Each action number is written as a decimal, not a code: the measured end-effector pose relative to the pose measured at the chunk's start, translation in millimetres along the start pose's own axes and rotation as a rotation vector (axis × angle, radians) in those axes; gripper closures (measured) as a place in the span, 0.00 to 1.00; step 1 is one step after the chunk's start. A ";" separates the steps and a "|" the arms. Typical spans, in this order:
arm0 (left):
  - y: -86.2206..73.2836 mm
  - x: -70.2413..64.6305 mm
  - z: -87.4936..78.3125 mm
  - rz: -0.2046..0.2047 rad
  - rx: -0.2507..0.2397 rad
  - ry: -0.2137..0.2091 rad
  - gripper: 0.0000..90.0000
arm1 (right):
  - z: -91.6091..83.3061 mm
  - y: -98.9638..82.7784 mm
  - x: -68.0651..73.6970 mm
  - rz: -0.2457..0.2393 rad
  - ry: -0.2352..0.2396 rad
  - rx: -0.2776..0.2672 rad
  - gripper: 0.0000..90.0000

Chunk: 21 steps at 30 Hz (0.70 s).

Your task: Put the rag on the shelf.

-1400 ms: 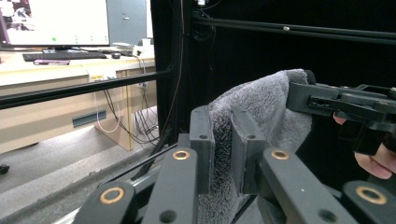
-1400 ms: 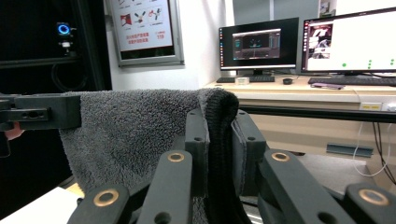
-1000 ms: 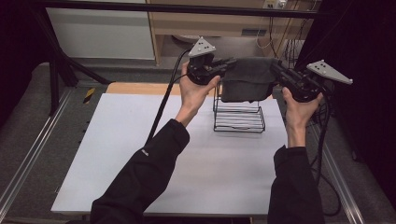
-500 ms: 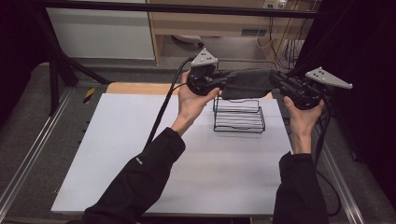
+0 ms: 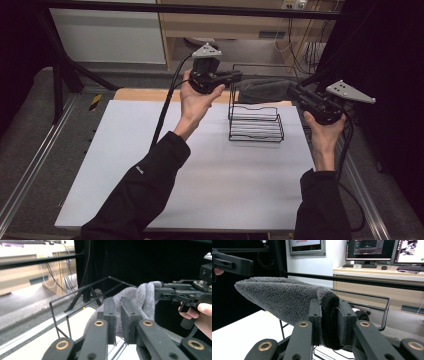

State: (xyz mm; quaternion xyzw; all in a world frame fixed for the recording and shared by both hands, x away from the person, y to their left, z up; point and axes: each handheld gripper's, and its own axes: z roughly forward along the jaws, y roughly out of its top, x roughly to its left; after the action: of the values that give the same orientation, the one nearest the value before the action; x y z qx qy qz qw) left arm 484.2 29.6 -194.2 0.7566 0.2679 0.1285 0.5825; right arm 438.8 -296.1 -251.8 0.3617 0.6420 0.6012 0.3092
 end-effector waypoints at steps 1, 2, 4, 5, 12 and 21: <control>-1.5 -1.6 2.7 -0.001 0.010 -0.011 0.95 | -0.6 -0.6 0.1 -0.002 0.001 0.001 0.84; -3.0 -3.5 5.5 0.003 0.022 -0.018 0.96 | -1.2 -1.1 0.2 -0.005 0.001 0.002 0.84; -6.1 -7.2 10.8 0.011 0.044 -0.034 0.97 | -2.6 -2.0 0.1 -0.012 0.003 0.005 0.83; -7.6 -8.9 13.1 0.014 0.051 -0.039 0.98 | -3.3 -2.3 0.3 -0.016 0.001 0.011 0.83; -14.5 -14.1 18.0 0.034 0.076 -0.047 1.00 | -7.8 -4.3 0.8 -0.026 0.010 0.033 0.82; -29.2 -13.2 23.6 0.043 0.108 -0.044 1.00 | -14.6 1.0 5.3 -0.019 0.022 0.046 0.63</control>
State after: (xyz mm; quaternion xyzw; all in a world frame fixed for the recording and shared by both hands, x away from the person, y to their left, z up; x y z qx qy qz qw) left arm 477.8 8.3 -227.2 0.7952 0.2453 0.1098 0.5435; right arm 423.8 -299.6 -249.3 0.3559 0.6624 0.5873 0.2994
